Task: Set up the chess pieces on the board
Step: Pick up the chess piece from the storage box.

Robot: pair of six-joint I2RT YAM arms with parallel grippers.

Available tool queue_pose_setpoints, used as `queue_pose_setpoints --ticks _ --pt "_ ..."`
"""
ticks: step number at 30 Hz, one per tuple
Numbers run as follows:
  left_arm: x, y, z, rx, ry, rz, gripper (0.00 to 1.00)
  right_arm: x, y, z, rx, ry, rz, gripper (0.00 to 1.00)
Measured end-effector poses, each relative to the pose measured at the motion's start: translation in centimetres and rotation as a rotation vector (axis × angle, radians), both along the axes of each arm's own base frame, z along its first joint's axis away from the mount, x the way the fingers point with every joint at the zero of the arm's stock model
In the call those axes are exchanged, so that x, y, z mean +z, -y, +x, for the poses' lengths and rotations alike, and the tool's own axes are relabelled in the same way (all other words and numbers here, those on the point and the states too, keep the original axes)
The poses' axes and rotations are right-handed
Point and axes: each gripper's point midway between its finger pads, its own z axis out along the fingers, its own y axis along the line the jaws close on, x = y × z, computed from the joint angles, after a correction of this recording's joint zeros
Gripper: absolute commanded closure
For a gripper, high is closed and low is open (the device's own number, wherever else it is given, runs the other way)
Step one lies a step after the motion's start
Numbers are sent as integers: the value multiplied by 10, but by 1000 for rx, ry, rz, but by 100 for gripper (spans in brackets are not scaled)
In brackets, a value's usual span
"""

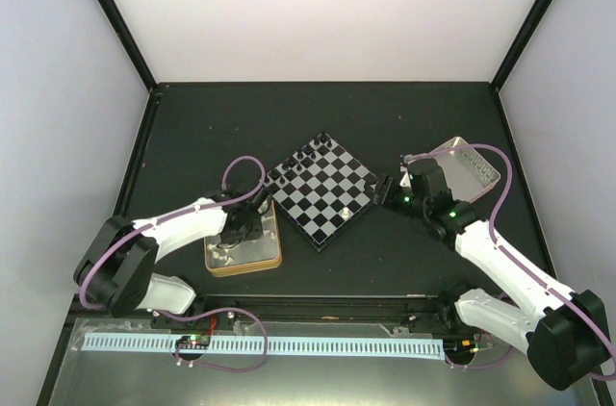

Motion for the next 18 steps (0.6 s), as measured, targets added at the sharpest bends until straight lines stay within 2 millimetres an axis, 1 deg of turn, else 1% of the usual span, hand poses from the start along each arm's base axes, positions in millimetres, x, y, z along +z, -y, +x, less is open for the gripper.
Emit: queue_pose_setpoints --ticks 6,10,12,18 --pt "-1 4 9 -4 15 -4 74 3 0 1 -1 5 1 38" --pt "-1 5 11 -8 22 -8 87 4 0 1 -2 8 3 39" --pt "-1 5 11 -11 25 -9 91 4 0 1 -2 7 3 39" --pt "1 6 13 -12 34 -14 94 4 -1 1 -2 5 6 39"
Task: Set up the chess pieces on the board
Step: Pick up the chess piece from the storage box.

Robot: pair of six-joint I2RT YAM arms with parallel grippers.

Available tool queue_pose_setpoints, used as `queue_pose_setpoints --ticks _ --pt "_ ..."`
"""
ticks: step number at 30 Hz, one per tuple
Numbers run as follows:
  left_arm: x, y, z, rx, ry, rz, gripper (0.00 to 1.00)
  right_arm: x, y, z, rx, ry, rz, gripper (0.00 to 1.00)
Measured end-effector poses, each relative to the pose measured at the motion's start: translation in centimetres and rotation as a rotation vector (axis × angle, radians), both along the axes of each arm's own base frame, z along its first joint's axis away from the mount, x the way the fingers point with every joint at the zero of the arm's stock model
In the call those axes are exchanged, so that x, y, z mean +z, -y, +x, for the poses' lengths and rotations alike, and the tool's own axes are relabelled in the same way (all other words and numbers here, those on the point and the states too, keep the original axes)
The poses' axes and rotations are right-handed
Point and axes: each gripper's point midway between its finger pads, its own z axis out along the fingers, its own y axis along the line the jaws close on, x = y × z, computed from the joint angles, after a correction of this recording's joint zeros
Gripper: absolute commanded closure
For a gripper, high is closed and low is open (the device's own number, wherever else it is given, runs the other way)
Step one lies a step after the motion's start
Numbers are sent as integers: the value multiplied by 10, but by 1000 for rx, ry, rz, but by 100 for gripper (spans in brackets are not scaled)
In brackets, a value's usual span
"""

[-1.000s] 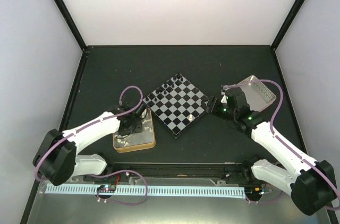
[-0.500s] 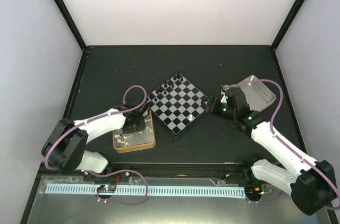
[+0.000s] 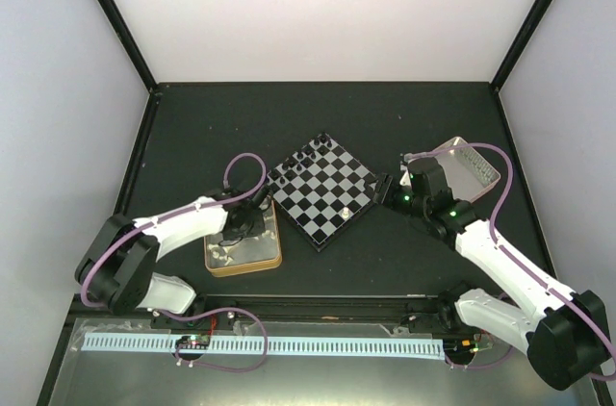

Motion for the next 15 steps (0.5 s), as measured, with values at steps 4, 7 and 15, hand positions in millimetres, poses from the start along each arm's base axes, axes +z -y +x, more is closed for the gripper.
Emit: queue_pose_setpoints --ticks 4,7,15 --pt "6 1 2 0 23 -13 95 0 -5 -1 20 0 7 38" --pt "23 3 5 2 78 -48 95 0 -16 -4 67 3 19 36" --pt "92 27 9 5 245 -312 94 16 -85 -31 347 77 76 32"
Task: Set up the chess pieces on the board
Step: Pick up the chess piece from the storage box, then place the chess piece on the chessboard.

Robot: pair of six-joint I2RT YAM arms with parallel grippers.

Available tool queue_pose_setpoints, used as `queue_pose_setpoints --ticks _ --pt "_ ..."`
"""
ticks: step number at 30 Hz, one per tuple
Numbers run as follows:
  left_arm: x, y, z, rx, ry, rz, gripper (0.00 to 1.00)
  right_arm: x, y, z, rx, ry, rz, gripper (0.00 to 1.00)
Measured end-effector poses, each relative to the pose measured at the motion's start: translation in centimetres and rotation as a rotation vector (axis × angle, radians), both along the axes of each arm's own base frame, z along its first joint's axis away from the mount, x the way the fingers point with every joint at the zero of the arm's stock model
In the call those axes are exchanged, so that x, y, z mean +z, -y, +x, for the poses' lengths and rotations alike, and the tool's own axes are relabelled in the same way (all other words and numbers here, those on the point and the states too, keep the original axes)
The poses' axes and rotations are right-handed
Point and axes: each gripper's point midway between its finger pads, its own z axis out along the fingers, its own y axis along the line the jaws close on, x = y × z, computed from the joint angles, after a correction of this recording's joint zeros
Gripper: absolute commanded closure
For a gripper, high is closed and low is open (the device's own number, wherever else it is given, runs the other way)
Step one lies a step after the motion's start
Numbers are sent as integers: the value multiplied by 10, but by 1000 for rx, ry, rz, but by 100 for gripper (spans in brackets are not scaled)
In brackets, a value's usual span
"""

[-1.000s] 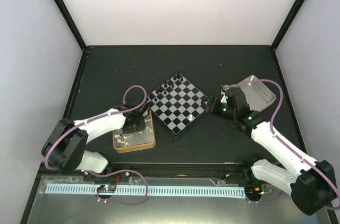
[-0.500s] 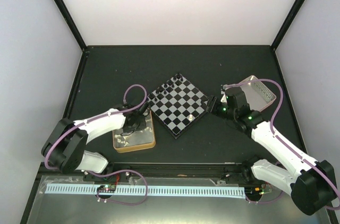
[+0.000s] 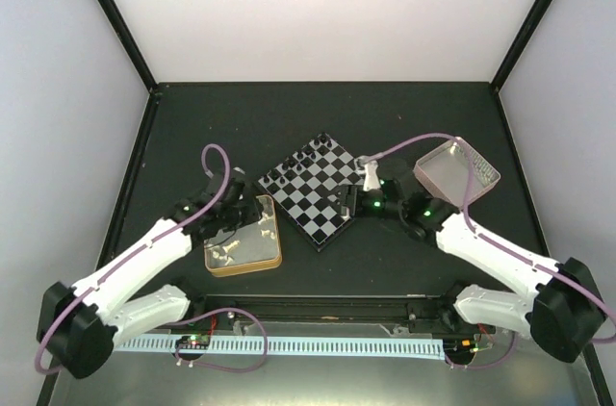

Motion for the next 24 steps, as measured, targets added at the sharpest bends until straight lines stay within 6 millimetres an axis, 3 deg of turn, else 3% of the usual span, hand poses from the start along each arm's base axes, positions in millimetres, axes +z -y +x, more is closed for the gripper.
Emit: queue_pose_setpoints --ticks 6,11,15,20,24 --pt "59 38 0 -26 96 -334 94 24 -58 -26 196 78 43 33" --pt "82 60 -2 -51 83 -504 94 48 -94 -39 292 151 54 43" --pt "90 67 -4 -64 73 -561 94 52 -103 -39 309 178 46 53" --pt "99 75 -6 -83 63 -621 94 41 -105 -36 308 174 12 59" --pt "101 77 -7 -87 56 -639 95 40 -107 -34 308 176 -1 70"
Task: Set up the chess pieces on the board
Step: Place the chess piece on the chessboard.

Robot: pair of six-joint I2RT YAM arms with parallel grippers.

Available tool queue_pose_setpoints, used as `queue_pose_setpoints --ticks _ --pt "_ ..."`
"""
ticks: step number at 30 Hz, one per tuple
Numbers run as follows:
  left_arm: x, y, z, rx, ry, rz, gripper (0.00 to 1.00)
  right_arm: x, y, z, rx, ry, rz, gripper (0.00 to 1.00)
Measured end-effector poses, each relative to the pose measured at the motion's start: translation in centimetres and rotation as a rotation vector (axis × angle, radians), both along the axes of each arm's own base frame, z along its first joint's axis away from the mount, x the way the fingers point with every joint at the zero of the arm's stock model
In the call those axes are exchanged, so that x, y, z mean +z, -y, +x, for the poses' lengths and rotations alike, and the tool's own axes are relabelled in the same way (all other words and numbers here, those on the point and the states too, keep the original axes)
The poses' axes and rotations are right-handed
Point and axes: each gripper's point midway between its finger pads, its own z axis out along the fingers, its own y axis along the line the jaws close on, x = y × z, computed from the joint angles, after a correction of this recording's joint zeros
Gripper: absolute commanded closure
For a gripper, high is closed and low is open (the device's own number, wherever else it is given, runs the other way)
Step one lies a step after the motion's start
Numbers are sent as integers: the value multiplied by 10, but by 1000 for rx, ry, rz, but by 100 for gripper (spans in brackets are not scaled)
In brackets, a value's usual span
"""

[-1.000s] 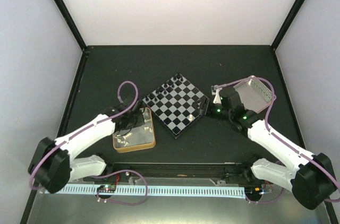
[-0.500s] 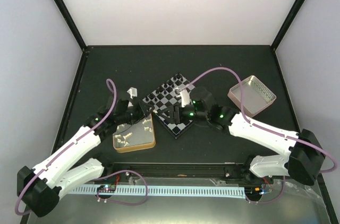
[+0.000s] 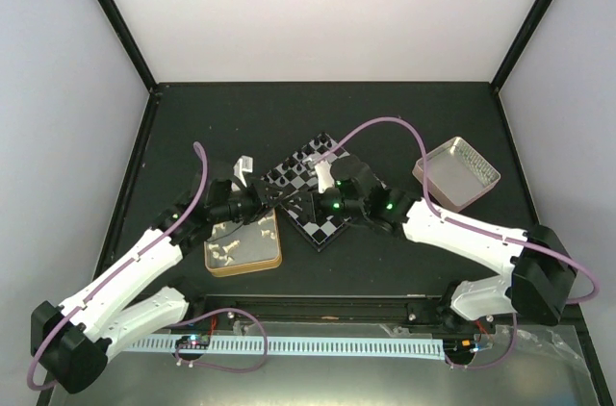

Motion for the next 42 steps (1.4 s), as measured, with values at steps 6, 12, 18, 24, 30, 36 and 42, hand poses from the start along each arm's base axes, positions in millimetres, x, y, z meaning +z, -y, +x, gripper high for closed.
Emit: queue_pose_setpoints --ticks 6,12,18,24,30,36,42 --pt "3 2 1 2 -7 -23 94 2 -2 7 -24 16 -9 89" --pt "4 2 3 10 -5 -34 71 1 0 12 -58 27 -29 99" --pt "4 -7 6 35 45 15 32 -7 18 23 -141 38 -131 99" --pt "1 -37 13 130 150 167 23 -40 61 30 -198 -11 -349 99" --pt "-11 -60 17 181 200 324 22 -96 96 23 -164 -114 -638 98" --pt "-22 -69 17 179 213 404 21 -137 110 14 -102 -201 -834 96" --pt "-28 -72 17 168 222 439 21 -145 108 18 -84 -217 -889 93"
